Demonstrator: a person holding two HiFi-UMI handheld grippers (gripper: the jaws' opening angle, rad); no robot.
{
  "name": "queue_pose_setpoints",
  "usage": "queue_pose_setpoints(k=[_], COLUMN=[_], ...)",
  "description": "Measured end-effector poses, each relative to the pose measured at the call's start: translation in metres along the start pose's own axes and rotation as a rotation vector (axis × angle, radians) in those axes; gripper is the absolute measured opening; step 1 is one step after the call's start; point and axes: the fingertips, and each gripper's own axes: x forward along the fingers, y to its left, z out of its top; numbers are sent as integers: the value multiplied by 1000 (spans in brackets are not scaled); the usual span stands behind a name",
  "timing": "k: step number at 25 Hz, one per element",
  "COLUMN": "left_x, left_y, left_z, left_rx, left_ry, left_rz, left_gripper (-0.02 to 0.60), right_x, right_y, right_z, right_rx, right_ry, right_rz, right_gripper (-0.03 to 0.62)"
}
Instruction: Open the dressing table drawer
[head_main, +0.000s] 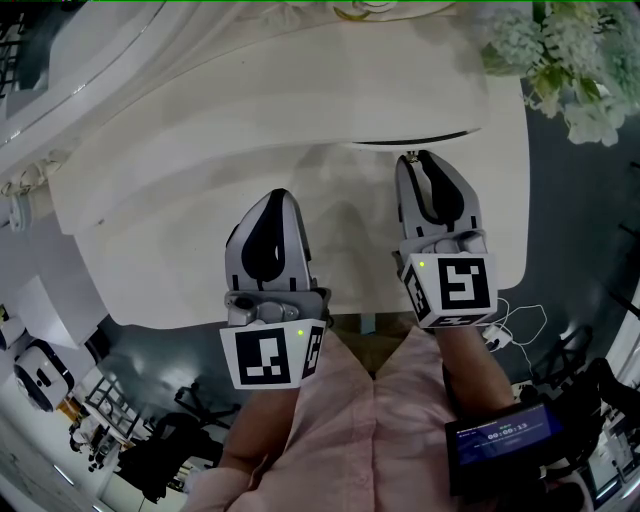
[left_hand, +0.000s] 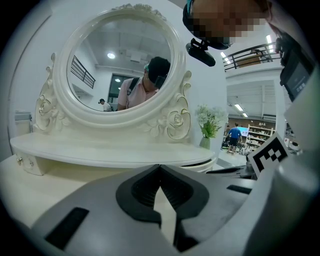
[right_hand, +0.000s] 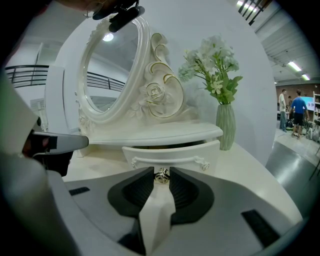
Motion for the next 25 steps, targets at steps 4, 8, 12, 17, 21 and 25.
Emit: queue_pose_setpoints(k=[4,8,12,17,21,25], left_x=[0,-1,-1,-2,-4,-6], left_y=[0,0,-1,-4,-5,-5], left_z=[0,0,0,-1,0,-1], left_rx=[0,1,2,4,5,5], left_ry=[0,-1,-2,-1,-3,-2], left_rz=[0,0,1,-2,0,1], left_gripper=[21,21,21,21,21,21], right_x=[0,-2,-3,-4,-5,-6], right_y=[0,1,1,1,1,2], right_z=[0,-1,-2,-3,-3,-3], right_rx=[-1,0,1,2,2,4], right_ry=[-1,-2,0,-1,-1,-3], right_rz=[1,2,5,9,11,11], right_gripper=[107,106,106,106,106,106])
